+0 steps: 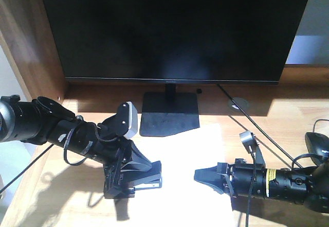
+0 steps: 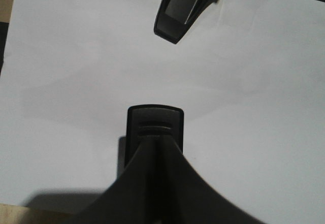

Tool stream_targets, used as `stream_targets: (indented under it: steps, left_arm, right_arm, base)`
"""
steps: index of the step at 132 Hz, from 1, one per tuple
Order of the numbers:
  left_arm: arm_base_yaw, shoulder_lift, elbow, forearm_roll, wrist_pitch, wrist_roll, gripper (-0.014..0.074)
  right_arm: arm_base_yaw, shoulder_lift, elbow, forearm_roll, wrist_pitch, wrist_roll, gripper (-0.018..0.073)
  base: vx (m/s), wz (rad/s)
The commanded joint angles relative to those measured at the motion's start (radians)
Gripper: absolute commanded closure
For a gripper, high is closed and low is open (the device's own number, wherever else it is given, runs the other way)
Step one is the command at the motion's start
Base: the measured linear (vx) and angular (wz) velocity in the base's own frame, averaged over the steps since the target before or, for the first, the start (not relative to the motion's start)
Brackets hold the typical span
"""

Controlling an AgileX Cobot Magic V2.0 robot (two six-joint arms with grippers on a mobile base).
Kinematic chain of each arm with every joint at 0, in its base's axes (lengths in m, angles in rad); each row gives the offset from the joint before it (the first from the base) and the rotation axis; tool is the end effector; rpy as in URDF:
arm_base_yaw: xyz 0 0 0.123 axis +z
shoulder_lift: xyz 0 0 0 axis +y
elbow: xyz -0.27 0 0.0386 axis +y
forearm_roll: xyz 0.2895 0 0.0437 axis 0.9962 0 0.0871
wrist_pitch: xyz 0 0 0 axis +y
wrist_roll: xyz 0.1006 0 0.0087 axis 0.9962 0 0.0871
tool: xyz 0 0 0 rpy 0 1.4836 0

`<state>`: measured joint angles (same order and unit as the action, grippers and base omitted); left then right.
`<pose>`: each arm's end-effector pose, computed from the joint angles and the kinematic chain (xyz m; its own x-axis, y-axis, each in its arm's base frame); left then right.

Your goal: Grab stapler and paper to desk for stapling

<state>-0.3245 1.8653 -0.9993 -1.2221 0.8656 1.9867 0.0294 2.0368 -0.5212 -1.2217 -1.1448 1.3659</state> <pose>0.3222 -0.1847 0.1133 -0.1271 0.6322 -0.7643 0.9912 0.1088 -0.0748 0.2498 0.0938 0.0233 -0.9200 0.2289 -0.3181 -0.1920 0.4443 0.8751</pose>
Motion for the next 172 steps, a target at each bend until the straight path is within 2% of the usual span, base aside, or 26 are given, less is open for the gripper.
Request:
stream_targets:
  steps: [1, 93, 116, 133, 143, 172]
  left_arm:
    - [-0.004, -0.040, -0.024, -0.052, 0.036, 0.003, 0.0603]
    - [-0.004, -0.040, -0.024, -0.053, 0.037, 0.003, 0.0603]
    - [-0.004, -0.040, -0.024, -0.125, 0.041, 0.006, 0.0603]
    - [-0.006, -0.038, -0.024, -0.158, 0.033, 0.072, 0.0603]
    - [-0.014, -0.025, -0.024, -0.176, 0.019, 0.084, 0.0603]
    - [-0.036, 0.050, -0.024, -0.174, 0.013, 0.081, 0.0603]
  right_arm:
    - [0.003, -0.034, -0.013, 0.011, -0.144, -0.015, 0.0561]
    - [0.003, -0.034, -0.013, 0.009, -0.149, -0.015, 0.0561]
    - [0.003, -0.034, -0.013, 0.008, -0.149, -0.015, 0.0561]
    - [0.003, -0.034, -0.013, 0.008, -0.149, -0.015, 0.0561]
    - [0.003, -0.034, -0.013, 0.010, -0.149, -0.015, 0.0561]
    - [0.003, -0.034, -0.013, 0.010, -0.149, -0.015, 0.0561]
  base:
    - [0.00, 0.00]
    - [0.00, 0.00]
    - [0.00, 0.00]
    - [0.00, 0.00]
    - [0.00, 0.00]
    - [0.00, 0.00]
